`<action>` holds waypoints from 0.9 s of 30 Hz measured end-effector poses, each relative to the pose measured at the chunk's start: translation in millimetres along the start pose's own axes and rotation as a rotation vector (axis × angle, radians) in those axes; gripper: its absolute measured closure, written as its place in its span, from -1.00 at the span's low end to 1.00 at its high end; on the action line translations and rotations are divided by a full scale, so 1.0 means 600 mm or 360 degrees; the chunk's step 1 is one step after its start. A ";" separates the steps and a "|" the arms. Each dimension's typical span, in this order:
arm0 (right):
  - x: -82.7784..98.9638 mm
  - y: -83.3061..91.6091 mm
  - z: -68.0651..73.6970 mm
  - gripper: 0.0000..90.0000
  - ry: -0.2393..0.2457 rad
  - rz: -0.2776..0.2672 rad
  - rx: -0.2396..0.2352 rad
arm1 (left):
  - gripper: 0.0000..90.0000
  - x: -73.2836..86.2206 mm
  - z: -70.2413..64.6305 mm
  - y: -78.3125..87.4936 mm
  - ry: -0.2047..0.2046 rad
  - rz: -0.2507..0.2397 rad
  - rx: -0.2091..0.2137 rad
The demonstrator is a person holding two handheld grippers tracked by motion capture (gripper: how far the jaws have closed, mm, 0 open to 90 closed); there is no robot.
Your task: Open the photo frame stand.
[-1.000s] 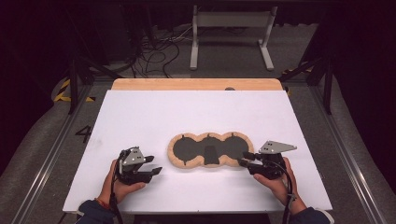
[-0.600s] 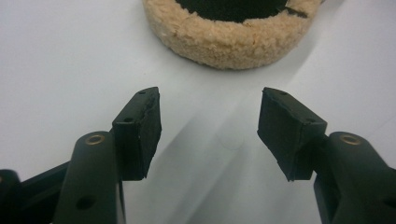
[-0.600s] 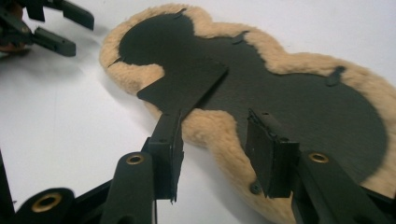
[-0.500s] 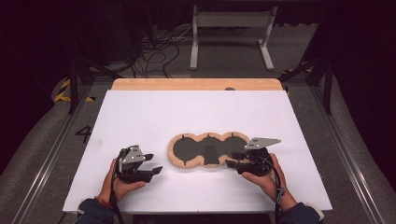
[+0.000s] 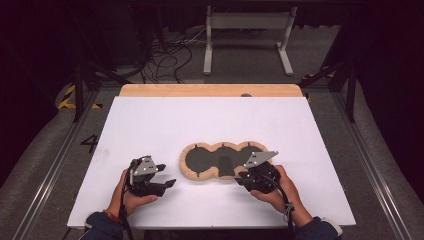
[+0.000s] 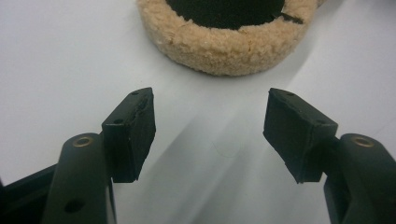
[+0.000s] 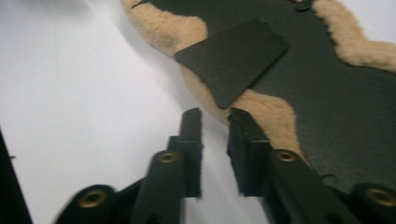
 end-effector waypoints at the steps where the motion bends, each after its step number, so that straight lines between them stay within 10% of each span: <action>1: -0.001 -0.003 0.004 0.83 0.0014 0.0016 -0.0005 | -0.24 0.000 0.000 -0.001 -0.0009 0.0006 0.0003; 10: 0.005 -0.025 0.004 0.84 -0.0061 0.0092 0.0068 | -0.24 0.001 -0.003 -0.004 -0.0028 0.0021 -0.0001; 27: 0.010 -0.034 -0.009 0.85 -0.0191 -0.0147 0.0009 | -0.24 0.002 -0.005 -0.006 -0.0044 0.0041 -0.0024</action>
Point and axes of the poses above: each handheld gripper's, and its own axes: y roughly backward along the jaws, x roughly out of its underside, z roughly to its left, the point moved 2 cm from there along -y, roughly forward along the jaws, and after that the axes turned 10 degrees about y, right-handed, at the moved point
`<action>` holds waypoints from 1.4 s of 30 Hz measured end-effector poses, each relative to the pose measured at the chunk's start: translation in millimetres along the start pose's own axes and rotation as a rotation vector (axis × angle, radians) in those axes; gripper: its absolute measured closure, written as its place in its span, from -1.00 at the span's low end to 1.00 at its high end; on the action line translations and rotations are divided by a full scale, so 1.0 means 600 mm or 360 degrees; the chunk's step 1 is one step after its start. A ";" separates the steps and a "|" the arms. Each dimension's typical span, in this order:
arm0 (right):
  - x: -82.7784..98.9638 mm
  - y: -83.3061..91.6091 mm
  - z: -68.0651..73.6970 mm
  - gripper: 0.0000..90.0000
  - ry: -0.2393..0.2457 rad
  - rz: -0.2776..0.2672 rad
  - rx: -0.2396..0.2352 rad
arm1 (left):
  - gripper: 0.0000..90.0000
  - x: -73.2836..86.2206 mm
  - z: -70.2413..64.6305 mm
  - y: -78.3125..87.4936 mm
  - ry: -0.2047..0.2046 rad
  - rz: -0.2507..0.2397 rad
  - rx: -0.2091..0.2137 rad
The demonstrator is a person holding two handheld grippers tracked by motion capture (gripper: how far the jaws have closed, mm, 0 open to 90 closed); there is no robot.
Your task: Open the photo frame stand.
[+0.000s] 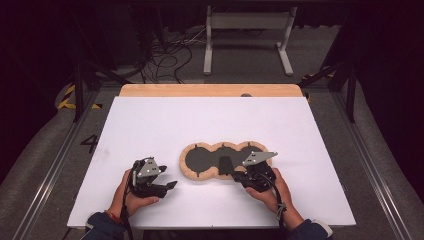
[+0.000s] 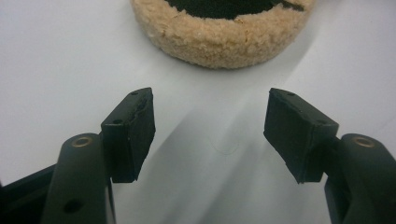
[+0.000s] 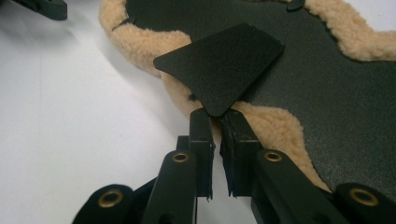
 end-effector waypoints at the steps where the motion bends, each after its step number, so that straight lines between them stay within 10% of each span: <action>1: 0.000 0.000 -0.001 0.84 -0.0009 -0.0012 -0.0006 | -0.25 0.000 -0.001 0.000 0.0013 -0.0003 0.0000; 22: -0.013 0.010 -0.021 0.66 -0.0111 -0.0230 -0.0081 | -0.25 -0.001 -0.003 -0.005 -0.0002 0.0005 -0.0020; 42: -0.011 0.010 -0.027 0.01 -0.0229 -0.0278 -0.0261 | -0.25 -0.001 -0.004 -0.005 -0.0014 0.0009 -0.0014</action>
Point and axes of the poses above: each handheld gripper's, and its own axes: y roughly backward along the jaws, x roughly out of its underside, z roughly to its left, the point moved 2 cm from there along -y, roughly forward along the jaws, and after that the axes turned 10 degrees about y, right-handed, at the moved point
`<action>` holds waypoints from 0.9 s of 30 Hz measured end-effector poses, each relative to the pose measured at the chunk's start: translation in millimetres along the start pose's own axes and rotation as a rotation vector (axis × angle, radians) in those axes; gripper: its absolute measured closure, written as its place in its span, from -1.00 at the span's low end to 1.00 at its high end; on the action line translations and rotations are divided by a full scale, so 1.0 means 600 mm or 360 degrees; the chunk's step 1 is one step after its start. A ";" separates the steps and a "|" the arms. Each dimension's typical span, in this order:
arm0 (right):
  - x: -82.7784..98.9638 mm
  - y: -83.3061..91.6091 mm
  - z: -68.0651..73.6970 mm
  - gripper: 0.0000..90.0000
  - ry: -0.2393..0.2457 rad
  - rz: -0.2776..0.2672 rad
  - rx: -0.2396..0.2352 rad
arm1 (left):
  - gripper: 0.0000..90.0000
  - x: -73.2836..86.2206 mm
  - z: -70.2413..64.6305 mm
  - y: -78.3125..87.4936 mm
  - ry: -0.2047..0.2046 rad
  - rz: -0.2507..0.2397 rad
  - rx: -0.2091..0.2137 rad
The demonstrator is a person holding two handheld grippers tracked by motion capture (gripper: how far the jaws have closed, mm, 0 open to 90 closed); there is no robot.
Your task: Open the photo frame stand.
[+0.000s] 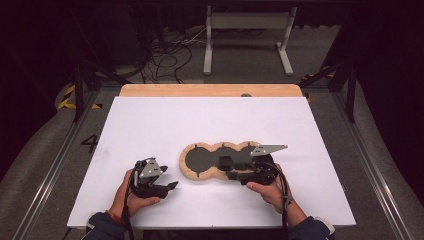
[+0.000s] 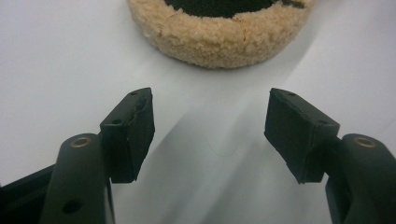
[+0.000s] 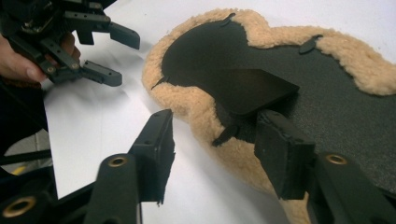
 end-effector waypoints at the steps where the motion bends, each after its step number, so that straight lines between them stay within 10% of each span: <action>1: 0.000 0.001 -0.002 -0.01 -0.0022 -0.0008 -0.0016 | -0.26 0.000 0.000 0.000 0.0000 0.0000 0.0002; 15: 0.006 0.012 -0.048 -0.05 -0.0590 -0.0160 -0.0148 | -0.26 -0.001 0.000 -0.002 0.0005 0.0004 -0.0005; 27: 0.000 -0.020 -0.060 -0.08 -0.0795 -0.0071 -0.0259 | -0.26 -0.005 0.001 -0.006 0.0004 0.0004 -0.0016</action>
Point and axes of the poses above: each handheld gripper's, and its own axes: y roughly backward along the jaws, x roughly out of its underside, z roughly to its left, the point moved 2 cm from there along -y, roughly forward along the jaws, and after that the axes turned 10 degrees about y, right-handed, at the moved point
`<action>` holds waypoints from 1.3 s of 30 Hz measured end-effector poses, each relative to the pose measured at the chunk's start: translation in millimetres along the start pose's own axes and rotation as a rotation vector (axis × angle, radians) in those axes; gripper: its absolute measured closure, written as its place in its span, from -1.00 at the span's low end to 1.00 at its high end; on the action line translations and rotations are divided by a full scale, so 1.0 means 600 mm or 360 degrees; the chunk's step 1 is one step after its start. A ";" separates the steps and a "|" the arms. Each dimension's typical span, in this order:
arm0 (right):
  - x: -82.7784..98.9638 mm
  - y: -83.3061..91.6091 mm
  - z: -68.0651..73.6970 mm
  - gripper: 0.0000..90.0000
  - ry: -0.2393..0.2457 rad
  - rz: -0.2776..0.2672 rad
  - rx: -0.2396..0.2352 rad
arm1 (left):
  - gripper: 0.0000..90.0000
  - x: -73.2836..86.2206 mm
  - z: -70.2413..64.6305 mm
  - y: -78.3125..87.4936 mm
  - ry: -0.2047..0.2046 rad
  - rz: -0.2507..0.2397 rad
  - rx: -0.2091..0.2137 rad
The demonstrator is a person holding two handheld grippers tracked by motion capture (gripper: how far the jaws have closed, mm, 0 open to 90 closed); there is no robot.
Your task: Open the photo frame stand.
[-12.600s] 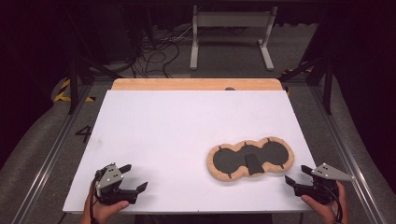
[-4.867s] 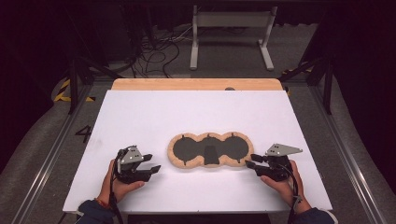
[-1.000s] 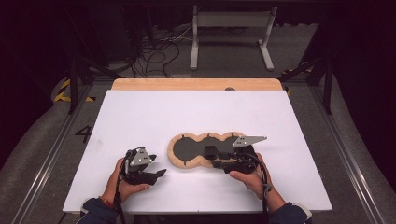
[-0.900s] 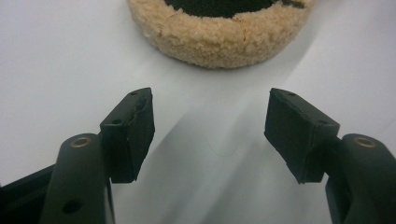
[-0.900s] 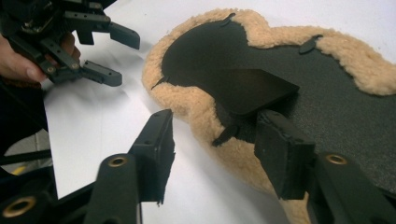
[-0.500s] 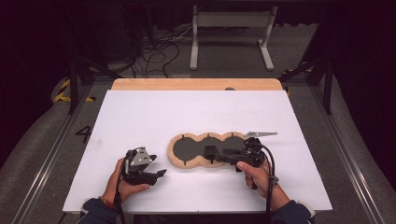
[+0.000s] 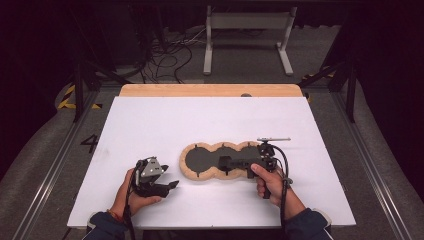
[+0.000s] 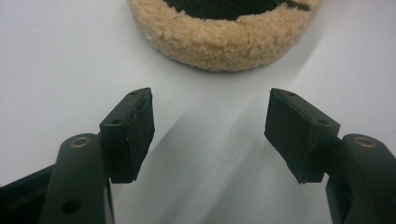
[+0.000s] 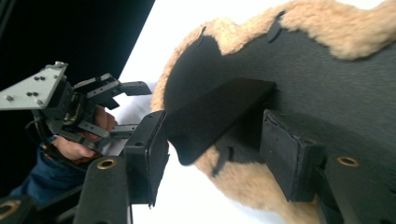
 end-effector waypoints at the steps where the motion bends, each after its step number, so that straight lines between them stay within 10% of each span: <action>1: -0.002 -0.003 0.000 -0.09 -0.0012 0.0008 -0.0009 | -0.26 -0.001 0.000 0.000 0.0002 0.0000 -0.0002; 18: -0.005 -0.015 -0.009 0.03 -0.0255 0.0010 -0.0058 | -0.26 -0.011 0.005 -0.012 -0.0002 0.0009 0.0002; 31: 0.000 -0.030 -0.008 0.17 -0.0259 0.0013 -0.0124 | -0.26 -0.014 0.007 -0.013 -0.0003 0.0001 0.0010; 39: 0.007 -0.027 -0.009 0.43 -0.0192 0.0029 -0.0133 | -0.29 -0.032 0.027 -0.012 0.0158 -0.0113 0.0126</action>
Point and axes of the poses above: each handheld gripper's, and its own axes: y roughly backward along the jaws, x roughly out of its underside, z roughly to its left, the point moved 2 cm from there along -y, roughly forward along the jaws, and after that the axes turned 10 degrees about y, right-handed, at the moved point
